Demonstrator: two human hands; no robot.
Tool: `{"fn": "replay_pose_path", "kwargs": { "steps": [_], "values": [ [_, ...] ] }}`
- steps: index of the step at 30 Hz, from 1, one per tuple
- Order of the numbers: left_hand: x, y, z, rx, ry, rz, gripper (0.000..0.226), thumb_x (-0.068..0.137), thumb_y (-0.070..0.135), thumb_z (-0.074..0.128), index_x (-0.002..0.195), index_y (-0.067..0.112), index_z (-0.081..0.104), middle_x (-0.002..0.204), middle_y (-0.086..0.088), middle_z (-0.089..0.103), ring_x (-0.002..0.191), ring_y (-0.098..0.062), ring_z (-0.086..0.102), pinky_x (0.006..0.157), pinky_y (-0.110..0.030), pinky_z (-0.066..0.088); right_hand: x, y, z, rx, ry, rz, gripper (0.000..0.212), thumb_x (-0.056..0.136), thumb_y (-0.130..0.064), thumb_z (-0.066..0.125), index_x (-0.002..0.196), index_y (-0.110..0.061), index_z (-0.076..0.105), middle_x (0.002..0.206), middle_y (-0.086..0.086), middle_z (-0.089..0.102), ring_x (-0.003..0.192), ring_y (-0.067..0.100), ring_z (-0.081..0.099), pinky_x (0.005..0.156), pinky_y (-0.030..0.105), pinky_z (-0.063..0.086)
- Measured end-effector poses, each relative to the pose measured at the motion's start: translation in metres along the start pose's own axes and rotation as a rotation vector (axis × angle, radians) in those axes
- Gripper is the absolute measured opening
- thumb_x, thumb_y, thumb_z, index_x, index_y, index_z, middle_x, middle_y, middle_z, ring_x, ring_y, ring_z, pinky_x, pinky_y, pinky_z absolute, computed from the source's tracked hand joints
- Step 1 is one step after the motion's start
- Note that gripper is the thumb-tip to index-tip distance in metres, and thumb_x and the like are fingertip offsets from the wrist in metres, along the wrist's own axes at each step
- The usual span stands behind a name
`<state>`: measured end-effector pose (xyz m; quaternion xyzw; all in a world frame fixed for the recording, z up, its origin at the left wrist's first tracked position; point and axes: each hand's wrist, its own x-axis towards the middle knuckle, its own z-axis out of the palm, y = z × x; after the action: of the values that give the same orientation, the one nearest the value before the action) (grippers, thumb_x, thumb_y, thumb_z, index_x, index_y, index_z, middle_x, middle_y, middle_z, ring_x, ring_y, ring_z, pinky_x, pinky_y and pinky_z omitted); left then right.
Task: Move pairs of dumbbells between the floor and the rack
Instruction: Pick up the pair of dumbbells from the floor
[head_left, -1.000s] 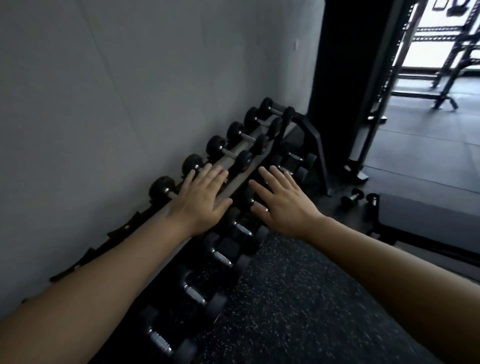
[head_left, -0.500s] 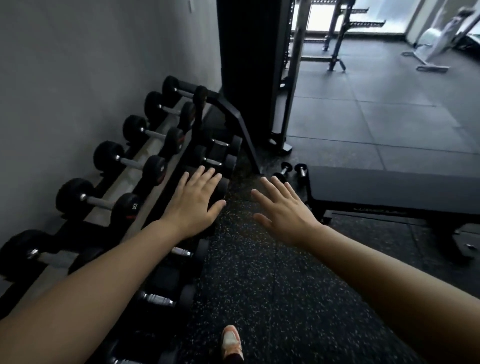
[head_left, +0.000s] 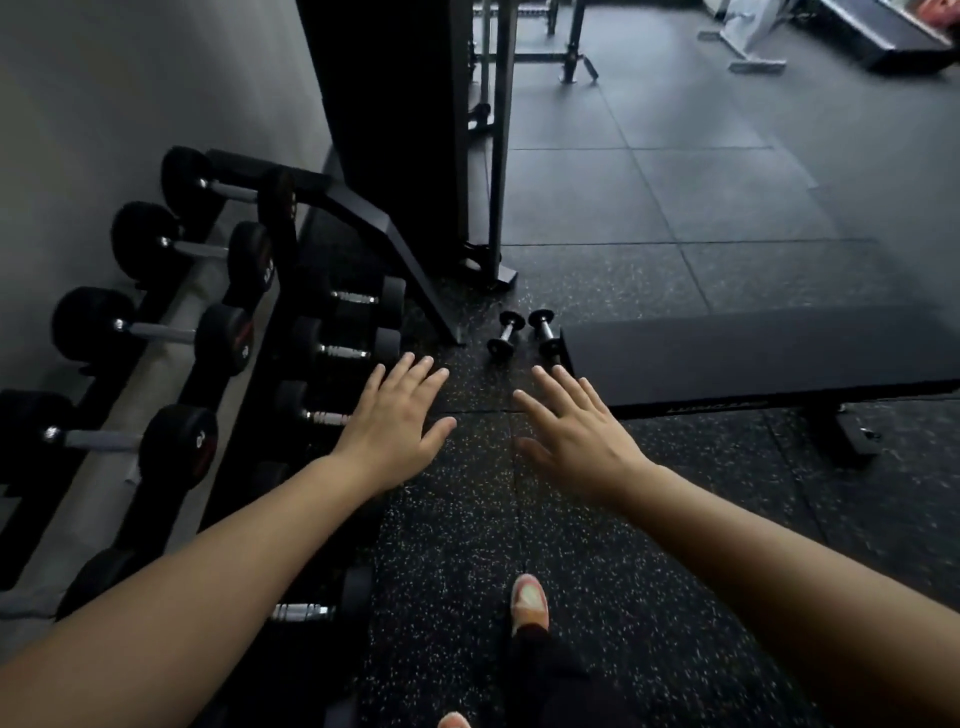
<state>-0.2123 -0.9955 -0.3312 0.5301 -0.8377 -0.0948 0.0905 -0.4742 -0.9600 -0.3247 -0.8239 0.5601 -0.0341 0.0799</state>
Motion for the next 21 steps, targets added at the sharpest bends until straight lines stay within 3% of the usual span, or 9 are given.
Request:
{"fn": "replay_pose_path", "kwargs": {
  "steps": [5,21],
  "values": [
    [0.092,-0.011,0.018,-0.008,-0.036,0.043,0.068,0.098,0.053,0.038,0.155,0.019,0.025,0.165,-0.007,0.020,0.153,-0.022,0.002,0.122,-0.044,-0.004,0.064,0.065,0.004,0.011,0.001,0.043,0.065,0.100,-0.053,0.037,0.156,-0.024,0.025,0.167,0.013,0.008,0.152,0.031,-0.002,0.121,0.045,-0.001],
    [0.338,-0.054,0.044,-0.036,-0.060,-0.065,0.069,0.097,0.051,0.038,0.156,0.019,0.023,0.164,-0.005,0.023,0.153,-0.020,0.004,0.123,-0.045,-0.002,0.278,0.239,0.002,0.032,-0.088,-0.009,0.065,0.100,-0.054,0.034,0.156,-0.024,0.022,0.166,0.014,0.009,0.152,0.032,0.000,0.121,0.048,0.000]
  ]
}}
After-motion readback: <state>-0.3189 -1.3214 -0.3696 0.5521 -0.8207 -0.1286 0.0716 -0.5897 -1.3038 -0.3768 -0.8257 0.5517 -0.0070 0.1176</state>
